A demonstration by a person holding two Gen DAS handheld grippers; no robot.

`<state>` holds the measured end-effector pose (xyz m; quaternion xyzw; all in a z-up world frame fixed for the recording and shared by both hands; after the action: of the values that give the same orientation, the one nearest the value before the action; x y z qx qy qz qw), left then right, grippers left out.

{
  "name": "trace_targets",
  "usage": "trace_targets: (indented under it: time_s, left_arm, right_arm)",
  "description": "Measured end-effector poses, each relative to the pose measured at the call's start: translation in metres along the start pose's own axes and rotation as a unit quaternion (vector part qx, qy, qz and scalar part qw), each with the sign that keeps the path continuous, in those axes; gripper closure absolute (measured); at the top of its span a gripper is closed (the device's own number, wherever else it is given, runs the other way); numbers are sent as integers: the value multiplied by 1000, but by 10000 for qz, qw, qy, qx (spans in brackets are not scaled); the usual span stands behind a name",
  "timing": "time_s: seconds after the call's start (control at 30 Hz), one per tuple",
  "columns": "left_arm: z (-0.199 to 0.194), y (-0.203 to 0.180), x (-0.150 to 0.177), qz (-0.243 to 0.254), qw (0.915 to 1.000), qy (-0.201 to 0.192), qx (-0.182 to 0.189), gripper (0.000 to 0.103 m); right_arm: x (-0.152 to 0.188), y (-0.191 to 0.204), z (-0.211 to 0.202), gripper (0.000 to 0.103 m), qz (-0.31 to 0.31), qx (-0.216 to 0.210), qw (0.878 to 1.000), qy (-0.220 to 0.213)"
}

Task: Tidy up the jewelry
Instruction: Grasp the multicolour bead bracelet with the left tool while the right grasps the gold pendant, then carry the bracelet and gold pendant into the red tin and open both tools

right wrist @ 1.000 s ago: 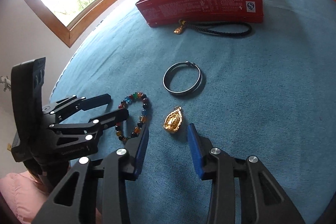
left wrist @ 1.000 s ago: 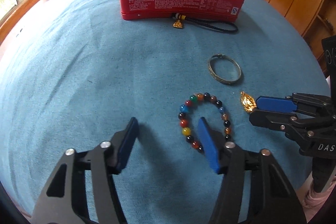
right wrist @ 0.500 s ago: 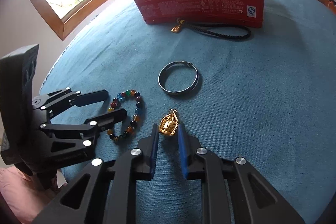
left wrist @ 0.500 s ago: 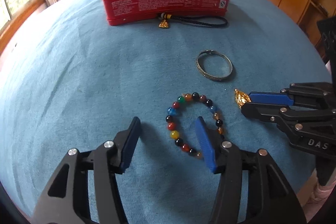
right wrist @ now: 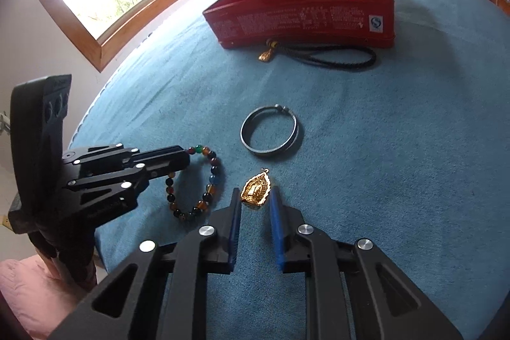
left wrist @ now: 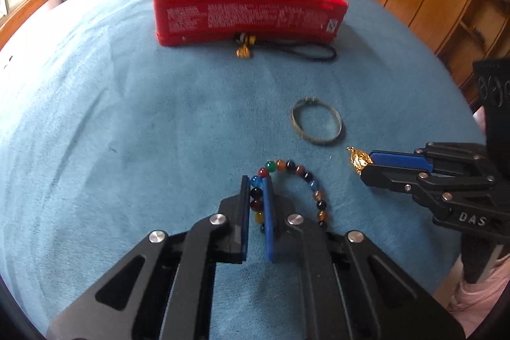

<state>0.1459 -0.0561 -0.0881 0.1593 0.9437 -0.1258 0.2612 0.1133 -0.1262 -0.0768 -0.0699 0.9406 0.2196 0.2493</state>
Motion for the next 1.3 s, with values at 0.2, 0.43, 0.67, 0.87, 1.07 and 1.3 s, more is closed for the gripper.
trace_targets:
  time_s: [0.2, 0.43, 0.67, 0.87, 1.07, 1.3]
  left_arm:
    - [-31, 9, -18, -118, 9989, -459, 40, 97]
    - [-49, 18, -43, -246, 9969, -749, 9, 97]
    - [-67, 27, -78, -317, 9941, -1039, -38, 97]
    - [-81, 31, -119, -352, 9908, -1305, -85, 97]
    - [-89, 31, -169, -322, 9875, -1541, -121, 97]
    - [-56, 36, -218, -459, 9883, -1453, -41, 97]
  right_arm:
    - [-15, -2, -20, 85, 25, -50, 9996, -263]
    - [-42, -5, -35, 85, 43, -57, 9988, -485]
    - [-76, -13, -48, 85, 82, 7, 9975, -698]
    - [-114, -20, -63, 85, 72, 45, 9952, -970]
    - [-161, -27, -66, 85, 80, 141, 9933, -1147]
    - [-210, -45, -35, 85, 229, 296, 9930, -1116]
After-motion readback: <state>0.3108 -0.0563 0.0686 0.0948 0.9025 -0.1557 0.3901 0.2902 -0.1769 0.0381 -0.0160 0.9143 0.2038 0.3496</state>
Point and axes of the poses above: each gripper's, at about its wrist camera, not at the fingertips, and z roughly the way its jaws point, y to its left, x to its underside, the point moved 7 cm from there along z, roughly the way its jaws point
